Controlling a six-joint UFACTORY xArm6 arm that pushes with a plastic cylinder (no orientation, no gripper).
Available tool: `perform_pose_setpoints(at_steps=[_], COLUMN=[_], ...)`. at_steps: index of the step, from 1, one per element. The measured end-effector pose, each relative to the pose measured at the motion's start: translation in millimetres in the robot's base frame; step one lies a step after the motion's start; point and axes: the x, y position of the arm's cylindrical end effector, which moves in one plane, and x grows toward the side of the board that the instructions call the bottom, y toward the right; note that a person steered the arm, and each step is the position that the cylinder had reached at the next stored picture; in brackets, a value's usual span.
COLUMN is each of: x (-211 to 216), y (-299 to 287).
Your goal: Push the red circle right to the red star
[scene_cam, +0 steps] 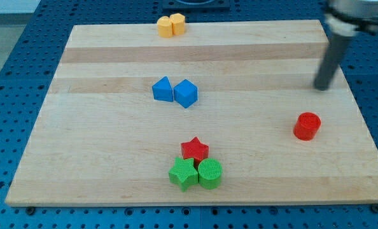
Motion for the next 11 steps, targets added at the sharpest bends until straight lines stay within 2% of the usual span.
perform_pose_setpoints(at_steps=[1,2,3,4,6,8,9,11], x=[30.6,79.0,104.8,104.8,79.0,141.0,131.8,140.7], y=[41.3,19.8,-52.8,-119.7,-119.0,-212.7,-194.9,-193.9])
